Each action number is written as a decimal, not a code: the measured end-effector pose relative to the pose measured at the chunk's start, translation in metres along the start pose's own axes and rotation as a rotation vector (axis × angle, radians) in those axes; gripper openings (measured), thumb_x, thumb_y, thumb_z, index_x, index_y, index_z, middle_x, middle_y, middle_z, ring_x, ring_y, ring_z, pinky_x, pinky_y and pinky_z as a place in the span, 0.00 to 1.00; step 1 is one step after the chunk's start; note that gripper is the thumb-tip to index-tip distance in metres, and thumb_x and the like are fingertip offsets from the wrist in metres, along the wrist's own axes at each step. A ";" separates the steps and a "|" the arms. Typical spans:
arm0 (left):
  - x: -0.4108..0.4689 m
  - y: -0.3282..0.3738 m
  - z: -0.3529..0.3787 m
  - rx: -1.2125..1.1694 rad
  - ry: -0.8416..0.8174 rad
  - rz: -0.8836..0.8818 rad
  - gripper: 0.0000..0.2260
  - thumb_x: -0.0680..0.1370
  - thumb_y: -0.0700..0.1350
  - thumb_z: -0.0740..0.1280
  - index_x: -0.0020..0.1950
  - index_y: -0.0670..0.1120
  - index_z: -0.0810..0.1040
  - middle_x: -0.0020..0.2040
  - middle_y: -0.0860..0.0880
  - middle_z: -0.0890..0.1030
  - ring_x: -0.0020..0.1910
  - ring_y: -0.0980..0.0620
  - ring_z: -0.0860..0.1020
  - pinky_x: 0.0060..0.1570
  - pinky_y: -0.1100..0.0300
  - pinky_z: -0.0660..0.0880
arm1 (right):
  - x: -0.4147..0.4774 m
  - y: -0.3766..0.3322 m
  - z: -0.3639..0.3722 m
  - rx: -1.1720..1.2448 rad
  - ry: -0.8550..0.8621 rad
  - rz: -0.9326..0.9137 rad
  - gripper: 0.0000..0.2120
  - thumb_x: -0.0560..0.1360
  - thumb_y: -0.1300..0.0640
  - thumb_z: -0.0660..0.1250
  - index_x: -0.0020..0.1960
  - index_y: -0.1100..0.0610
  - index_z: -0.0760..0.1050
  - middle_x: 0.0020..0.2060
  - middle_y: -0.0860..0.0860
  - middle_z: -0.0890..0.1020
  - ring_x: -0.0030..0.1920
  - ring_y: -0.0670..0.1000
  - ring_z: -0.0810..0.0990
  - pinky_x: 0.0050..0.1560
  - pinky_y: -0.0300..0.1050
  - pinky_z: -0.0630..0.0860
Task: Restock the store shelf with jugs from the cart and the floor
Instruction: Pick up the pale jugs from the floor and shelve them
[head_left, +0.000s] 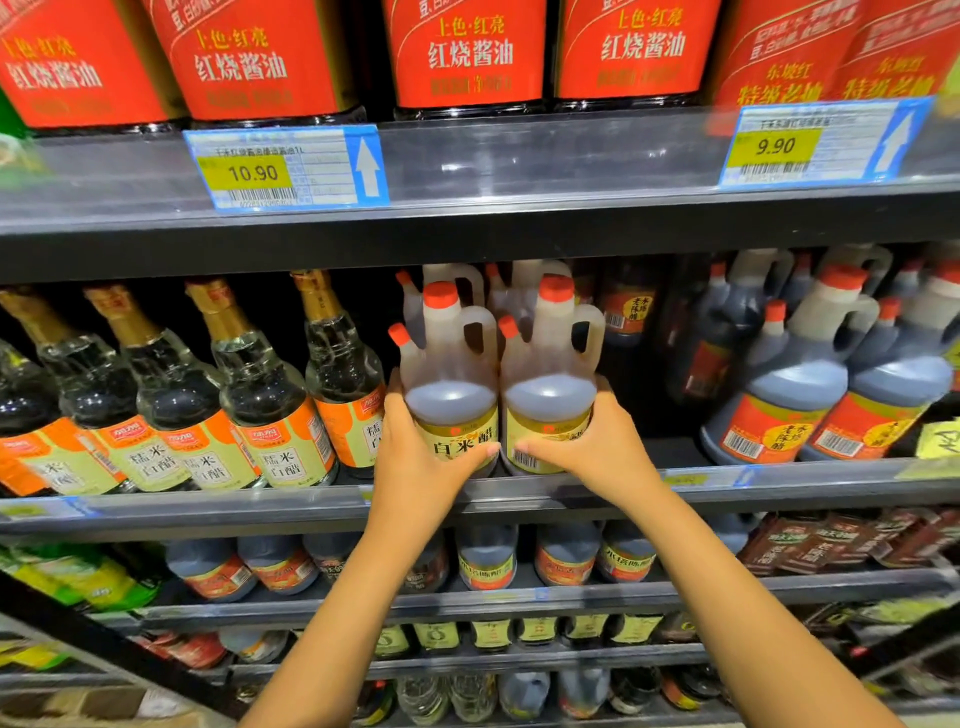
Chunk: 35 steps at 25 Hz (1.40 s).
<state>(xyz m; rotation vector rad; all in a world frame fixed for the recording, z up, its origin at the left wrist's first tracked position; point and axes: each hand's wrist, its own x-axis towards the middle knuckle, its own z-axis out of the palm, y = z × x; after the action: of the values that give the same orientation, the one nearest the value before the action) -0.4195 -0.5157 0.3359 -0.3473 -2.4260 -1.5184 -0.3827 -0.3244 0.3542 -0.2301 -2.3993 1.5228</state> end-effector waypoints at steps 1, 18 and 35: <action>-0.002 -0.002 -0.002 -0.022 -0.012 -0.005 0.33 0.63 0.51 0.80 0.60 0.49 0.64 0.59 0.51 0.75 0.57 0.51 0.76 0.55 0.55 0.77 | -0.001 0.002 -0.006 0.010 -0.067 0.018 0.26 0.61 0.56 0.80 0.53 0.49 0.70 0.47 0.42 0.78 0.49 0.40 0.78 0.46 0.31 0.74; -0.001 -0.020 -0.019 0.033 -0.191 0.075 0.26 0.70 0.53 0.74 0.62 0.49 0.67 0.61 0.52 0.75 0.60 0.55 0.75 0.61 0.51 0.75 | -0.009 0.009 -0.007 -0.004 -0.060 0.043 0.33 0.64 0.55 0.78 0.65 0.56 0.68 0.62 0.51 0.77 0.58 0.46 0.75 0.59 0.39 0.71; 0.062 0.046 -0.074 0.245 0.464 0.050 0.28 0.75 0.50 0.71 0.69 0.37 0.68 0.52 0.37 0.80 0.50 0.38 0.78 0.43 0.55 0.70 | -0.015 0.007 -0.007 0.030 -0.052 0.025 0.31 0.64 0.55 0.78 0.63 0.56 0.70 0.61 0.53 0.78 0.57 0.46 0.75 0.58 0.38 0.71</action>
<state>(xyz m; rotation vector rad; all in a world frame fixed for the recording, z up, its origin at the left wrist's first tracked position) -0.4557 -0.5589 0.4265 -0.0015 -2.1737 -1.1114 -0.3659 -0.3194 0.3482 -0.2179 -2.4206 1.5935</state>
